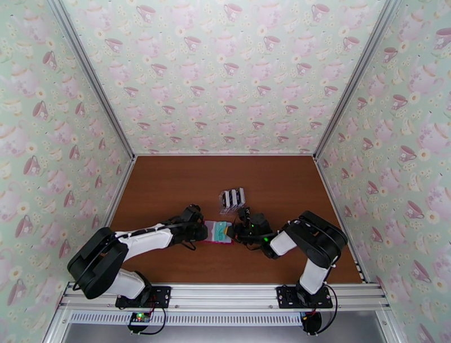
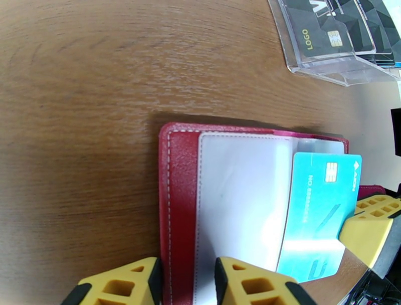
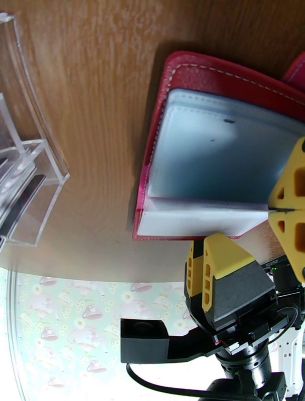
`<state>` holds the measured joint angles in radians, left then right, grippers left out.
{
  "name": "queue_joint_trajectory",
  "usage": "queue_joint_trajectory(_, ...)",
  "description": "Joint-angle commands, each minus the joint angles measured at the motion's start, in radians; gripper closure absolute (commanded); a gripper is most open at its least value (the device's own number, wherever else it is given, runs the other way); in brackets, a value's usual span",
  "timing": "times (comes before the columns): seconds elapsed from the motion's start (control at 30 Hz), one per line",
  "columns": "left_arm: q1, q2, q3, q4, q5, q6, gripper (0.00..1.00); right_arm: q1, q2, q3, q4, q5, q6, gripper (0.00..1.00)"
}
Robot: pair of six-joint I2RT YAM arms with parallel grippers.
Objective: Put the credit cards into the card holder
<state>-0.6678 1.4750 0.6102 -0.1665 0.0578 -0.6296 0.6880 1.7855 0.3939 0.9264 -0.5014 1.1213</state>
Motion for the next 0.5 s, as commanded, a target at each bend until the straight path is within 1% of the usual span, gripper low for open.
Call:
queue_joint_trajectory(0.0,-0.024,0.036,-0.049,-0.076,0.055,-0.025,0.64,0.007,0.022,0.018,0.018,0.01,0.007,1.0)
queue_joint_trajectory(0.47,-0.032,0.038,-0.066,-0.057,0.061,-0.043,0.67,0.009,0.045,0.021,0.051,0.007,0.016,1.0)
